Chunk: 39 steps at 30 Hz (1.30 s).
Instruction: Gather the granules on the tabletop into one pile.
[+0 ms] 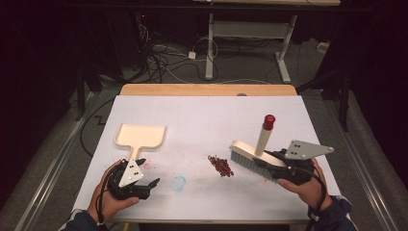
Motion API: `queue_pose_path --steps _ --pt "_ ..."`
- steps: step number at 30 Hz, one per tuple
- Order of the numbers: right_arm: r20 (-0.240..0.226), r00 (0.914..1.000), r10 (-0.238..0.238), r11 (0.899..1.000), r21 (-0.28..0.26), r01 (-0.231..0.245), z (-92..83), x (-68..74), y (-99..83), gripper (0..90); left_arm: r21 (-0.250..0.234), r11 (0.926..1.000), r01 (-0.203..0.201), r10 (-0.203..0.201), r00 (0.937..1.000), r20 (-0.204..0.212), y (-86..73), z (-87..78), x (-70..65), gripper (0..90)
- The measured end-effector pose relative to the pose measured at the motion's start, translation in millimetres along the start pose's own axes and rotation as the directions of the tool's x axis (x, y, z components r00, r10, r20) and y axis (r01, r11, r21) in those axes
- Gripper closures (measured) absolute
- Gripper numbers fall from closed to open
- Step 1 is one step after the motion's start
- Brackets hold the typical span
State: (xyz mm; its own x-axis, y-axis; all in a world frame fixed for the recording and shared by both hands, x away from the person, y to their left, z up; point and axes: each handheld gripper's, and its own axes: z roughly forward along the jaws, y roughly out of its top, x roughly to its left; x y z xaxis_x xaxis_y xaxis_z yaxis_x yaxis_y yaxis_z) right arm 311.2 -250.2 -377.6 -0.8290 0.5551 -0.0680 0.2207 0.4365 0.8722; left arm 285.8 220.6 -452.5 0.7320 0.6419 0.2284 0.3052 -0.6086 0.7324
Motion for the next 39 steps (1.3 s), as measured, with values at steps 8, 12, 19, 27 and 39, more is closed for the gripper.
queue_pose_path --steps 8,12,19,27,39 --pt "-0.051 0.9941 0.096 0.994 0.055 -0.094 -35.6 -10.8 -28.4 67.2 0.009 1.0000 0.000 0.000 1.0000 -0.009 -0.3 0.2 0.1 20.9" --pt "-0.096 0.9869 0.129 0.989 0.086 -0.121 -37.5 -14.1 -36.9 67.2 0.011 0.9999 0.002 -0.002 1.0000 -0.009 -0.5 0.6 0.3 20.9" --pt "-0.130 0.9814 0.141 0.972 0.208 -0.113 -22.0 -23.1 -41.2 67.2 0.025 0.9997 -0.001 0.001 1.0000 0.003 -0.7 1.9 -0.4 21.0" --pt "-0.118 0.9855 0.122 0.968 0.235 -0.092 -7.8 -52.4 -39.0 63.8 0.039 0.9992 -0.008 0.007 1.0000 0.007 -0.1 5.0 -1.2 21.0" --pt "0.046 0.9792 0.198 0.954 0.219 -0.203 15.7 -104.5 -32.9 63.3 0.061 0.9980 -0.015 0.014 0.9997 0.020 0.0 8.6 -2.8 20.9"
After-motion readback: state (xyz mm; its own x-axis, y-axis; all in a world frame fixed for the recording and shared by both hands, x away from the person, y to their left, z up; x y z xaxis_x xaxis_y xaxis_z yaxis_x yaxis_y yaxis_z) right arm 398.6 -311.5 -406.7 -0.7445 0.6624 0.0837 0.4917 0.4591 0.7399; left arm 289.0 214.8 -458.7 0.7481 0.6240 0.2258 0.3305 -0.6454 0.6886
